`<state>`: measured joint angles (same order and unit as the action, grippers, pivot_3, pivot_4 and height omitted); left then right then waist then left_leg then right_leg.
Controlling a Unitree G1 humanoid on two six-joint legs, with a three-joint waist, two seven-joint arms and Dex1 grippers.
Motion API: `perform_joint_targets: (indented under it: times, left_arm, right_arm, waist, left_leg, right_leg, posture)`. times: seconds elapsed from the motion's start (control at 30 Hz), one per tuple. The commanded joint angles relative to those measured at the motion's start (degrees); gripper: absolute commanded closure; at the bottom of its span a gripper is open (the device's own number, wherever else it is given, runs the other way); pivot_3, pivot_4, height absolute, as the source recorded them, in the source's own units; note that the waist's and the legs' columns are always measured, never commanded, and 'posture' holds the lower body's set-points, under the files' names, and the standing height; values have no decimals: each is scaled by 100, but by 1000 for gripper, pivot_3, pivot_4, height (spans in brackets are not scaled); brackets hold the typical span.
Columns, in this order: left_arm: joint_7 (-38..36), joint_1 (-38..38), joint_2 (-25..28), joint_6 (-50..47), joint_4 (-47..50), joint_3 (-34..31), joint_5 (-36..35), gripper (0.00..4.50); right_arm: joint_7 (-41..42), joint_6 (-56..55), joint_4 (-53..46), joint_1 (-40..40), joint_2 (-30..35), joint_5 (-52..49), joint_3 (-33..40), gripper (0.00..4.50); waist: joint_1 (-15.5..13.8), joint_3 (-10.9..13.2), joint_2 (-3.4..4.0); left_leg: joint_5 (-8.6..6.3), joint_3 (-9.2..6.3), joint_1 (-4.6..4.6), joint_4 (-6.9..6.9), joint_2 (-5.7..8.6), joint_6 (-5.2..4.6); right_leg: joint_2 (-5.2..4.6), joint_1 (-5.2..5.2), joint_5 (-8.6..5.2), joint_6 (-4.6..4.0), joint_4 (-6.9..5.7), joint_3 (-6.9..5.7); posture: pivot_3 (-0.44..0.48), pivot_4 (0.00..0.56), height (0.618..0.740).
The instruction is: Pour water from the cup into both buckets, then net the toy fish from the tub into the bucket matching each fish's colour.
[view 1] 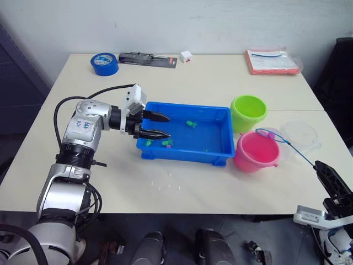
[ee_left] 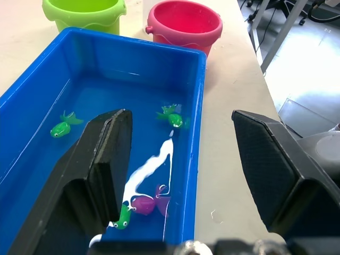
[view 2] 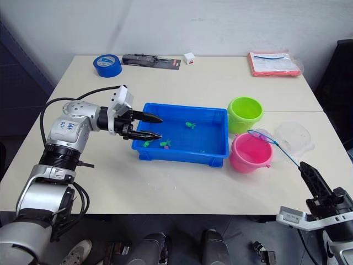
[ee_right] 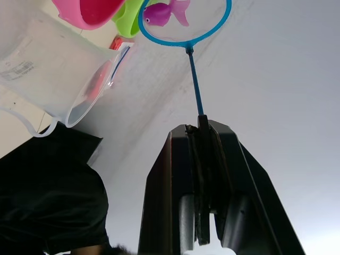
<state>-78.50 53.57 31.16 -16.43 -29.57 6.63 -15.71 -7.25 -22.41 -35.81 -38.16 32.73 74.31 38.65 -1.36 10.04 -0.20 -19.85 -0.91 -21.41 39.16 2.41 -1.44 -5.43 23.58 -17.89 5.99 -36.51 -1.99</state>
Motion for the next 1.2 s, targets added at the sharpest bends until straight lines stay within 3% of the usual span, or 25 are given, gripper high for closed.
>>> perform_joint_targets:
  times: [0.03,0.3,0.6,1.2]
  left_arm:
    - [-5,1,80,12,235,-170,-89,1237]
    - [9,-3,105,9,248,-174,-90,1237]
    - [14,-27,143,8,266,-180,-84,1237]
    - [27,-36,172,-10,281,-190,-94,1237]
  right_arm:
    - [-144,112,-166,-5,-12,32,-3,3702]
    - [-153,117,-138,50,-2,21,-30,3702]
    - [-522,166,-328,-115,-68,689,-38,3702]
    - [-546,402,-191,-131,-63,683,-114,3702]
  waist:
    - [1,0,0]
    - [1,0,0]
    - [3,0,0]
    - [3,0,0]
  left_leg:
    - [0,0,0,0,0,0]
    - [0,1,1,0,0,0]
    - [0,1,1,-1,1,0]
    - [0,2,2,-1,0,0]
  right_leg:
    - [0,0,0,0,0,0]
    - [0,0,0,0,-1,1]
    - [1,0,0,0,-2,3]
    - [1,0,0,0,-2,4]
  posture:
    - [0,150,737]
    - [0,150,737]
    - [0,150,737]
    - [0,150,737]
